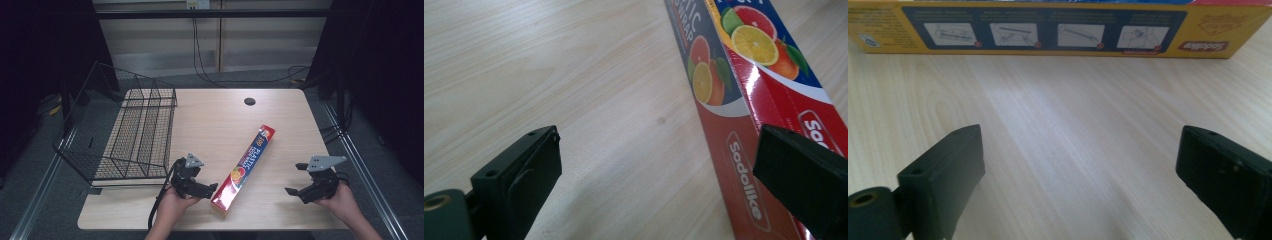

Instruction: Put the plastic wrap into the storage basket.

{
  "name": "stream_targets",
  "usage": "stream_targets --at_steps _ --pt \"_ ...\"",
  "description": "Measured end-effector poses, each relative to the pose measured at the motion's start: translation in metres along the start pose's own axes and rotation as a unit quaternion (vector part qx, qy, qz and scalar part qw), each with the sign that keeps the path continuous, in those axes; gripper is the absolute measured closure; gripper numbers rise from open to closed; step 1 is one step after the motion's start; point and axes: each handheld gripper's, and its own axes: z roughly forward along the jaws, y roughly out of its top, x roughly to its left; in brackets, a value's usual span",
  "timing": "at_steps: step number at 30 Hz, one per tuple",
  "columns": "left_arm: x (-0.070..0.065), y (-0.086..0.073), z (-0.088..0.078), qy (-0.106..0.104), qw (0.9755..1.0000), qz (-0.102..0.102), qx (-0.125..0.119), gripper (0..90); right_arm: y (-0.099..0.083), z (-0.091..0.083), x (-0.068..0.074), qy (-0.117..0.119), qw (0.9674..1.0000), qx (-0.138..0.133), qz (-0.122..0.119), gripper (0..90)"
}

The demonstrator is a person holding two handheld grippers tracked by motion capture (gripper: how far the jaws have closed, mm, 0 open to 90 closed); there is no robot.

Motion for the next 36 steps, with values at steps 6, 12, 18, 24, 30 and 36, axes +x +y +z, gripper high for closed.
stream_targets --at_steps 6,12,18,24,30,36 --pt "-0.001 0.005 -0.001 -0.015 0.9999 -0.001 0.007 5.4 -0.001 0.000 -0.001 0.006 0.9998 -0.003 0.018 6.6" --pt "-0.008 0.015 -0.003 -0.026 0.9996 -0.002 0.015 4.9 -0.001 -0.004 -0.002 -0.004 0.9998 -0.007 0.018 6.2" --pt "-0.012 0.027 -0.001 -0.028 0.9995 -0.001 0.015 4.9 -0.002 -0.006 -0.002 -0.006 0.9997 -0.010 0.023 6.3" --pt "-0.017 0.044 0.009 -0.040 0.9986 0.002 0.034 5.7 -0.004 -0.006 -0.002 -0.006 0.9997 -0.013 0.020 6.3" --pt "-0.025 0.065 0.019 -0.042 0.9980 0.008 0.047 6.1 -0.004 -0.007 -0.002 -0.007 0.9996 -0.015 0.023 6.6" --pt "-0.029 0.078 0.033 -0.046 0.9969 0.014 0.062 8.0 -0.004 -0.009 -0.004 -0.010 0.9994 -0.021 0.025 6.6"
